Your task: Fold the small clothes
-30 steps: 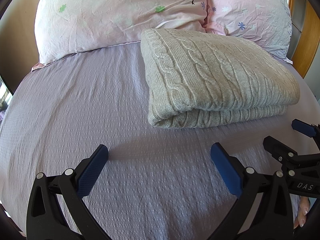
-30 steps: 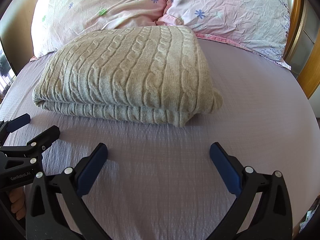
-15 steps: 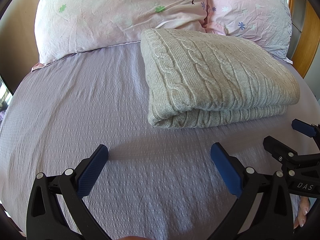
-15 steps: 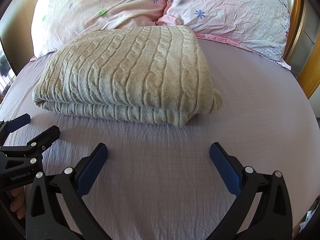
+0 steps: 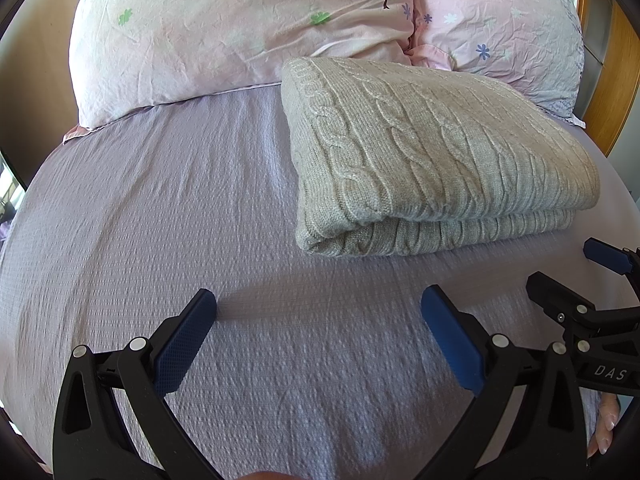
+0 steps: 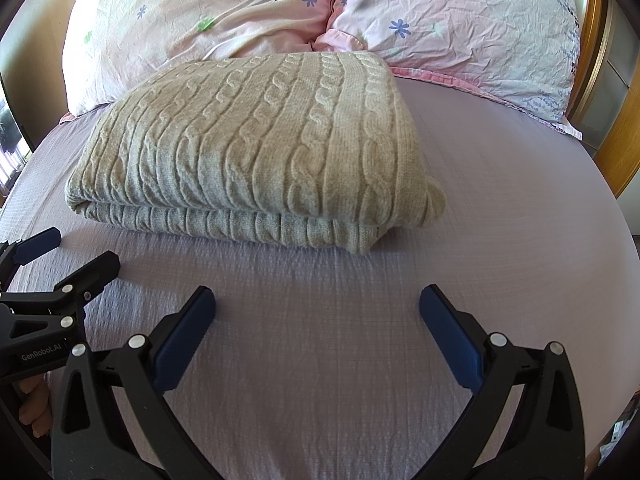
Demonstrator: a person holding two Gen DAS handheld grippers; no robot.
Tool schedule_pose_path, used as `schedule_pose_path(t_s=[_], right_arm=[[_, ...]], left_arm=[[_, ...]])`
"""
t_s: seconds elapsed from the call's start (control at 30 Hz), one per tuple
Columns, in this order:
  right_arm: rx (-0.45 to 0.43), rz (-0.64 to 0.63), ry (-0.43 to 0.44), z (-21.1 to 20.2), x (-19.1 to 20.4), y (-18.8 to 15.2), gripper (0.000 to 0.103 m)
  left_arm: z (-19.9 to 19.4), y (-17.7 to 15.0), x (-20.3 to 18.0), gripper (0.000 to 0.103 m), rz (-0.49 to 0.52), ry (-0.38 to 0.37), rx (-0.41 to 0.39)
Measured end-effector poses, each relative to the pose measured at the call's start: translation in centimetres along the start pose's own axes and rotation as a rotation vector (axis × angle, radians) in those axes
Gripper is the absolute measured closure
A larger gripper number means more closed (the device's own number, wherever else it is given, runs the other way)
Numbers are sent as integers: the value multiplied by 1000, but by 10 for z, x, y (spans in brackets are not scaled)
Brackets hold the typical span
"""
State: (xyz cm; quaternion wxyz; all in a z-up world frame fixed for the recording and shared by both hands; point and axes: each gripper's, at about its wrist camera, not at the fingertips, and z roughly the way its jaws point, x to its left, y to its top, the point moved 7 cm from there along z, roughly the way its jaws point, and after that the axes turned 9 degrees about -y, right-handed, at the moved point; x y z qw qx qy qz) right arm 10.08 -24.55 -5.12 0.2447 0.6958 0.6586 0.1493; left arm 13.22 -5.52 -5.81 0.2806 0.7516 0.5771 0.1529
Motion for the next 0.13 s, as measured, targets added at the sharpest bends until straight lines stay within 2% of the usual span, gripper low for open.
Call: schedule_pose_path(t_s=[0.13], right_arm=[[0, 0, 0, 0, 0, 0, 2]], left_arm=[[0, 0, 0, 1, 0, 0, 0]])
